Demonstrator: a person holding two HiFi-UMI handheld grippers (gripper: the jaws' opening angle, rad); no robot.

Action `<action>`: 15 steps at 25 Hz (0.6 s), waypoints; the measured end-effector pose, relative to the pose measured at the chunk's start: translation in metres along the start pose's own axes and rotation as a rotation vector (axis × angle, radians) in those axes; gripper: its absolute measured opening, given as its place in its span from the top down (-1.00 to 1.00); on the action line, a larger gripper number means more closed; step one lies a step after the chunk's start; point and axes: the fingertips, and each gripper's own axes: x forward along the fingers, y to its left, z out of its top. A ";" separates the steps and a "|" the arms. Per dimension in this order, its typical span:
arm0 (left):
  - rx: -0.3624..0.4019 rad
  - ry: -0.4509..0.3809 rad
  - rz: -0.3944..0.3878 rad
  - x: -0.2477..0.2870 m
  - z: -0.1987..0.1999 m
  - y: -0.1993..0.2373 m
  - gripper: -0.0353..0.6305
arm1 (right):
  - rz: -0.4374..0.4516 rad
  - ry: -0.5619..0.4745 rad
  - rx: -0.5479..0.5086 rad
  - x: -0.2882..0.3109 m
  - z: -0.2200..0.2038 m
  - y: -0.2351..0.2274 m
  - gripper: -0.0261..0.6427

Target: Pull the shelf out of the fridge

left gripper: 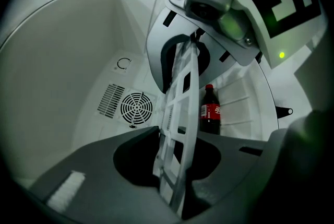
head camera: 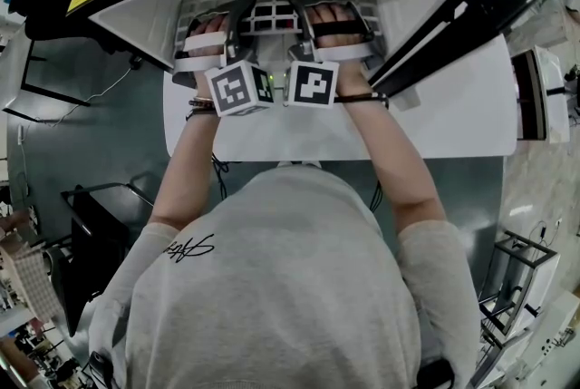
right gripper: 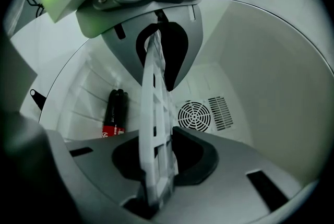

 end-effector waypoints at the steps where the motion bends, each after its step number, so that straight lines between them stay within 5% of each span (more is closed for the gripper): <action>1: -0.001 0.002 -0.001 0.000 0.000 0.000 0.69 | 0.001 0.000 0.002 0.000 0.000 0.000 0.70; 15: -0.010 0.000 -0.002 -0.005 0.002 -0.001 0.69 | 0.001 -0.002 0.011 -0.005 0.001 0.001 0.74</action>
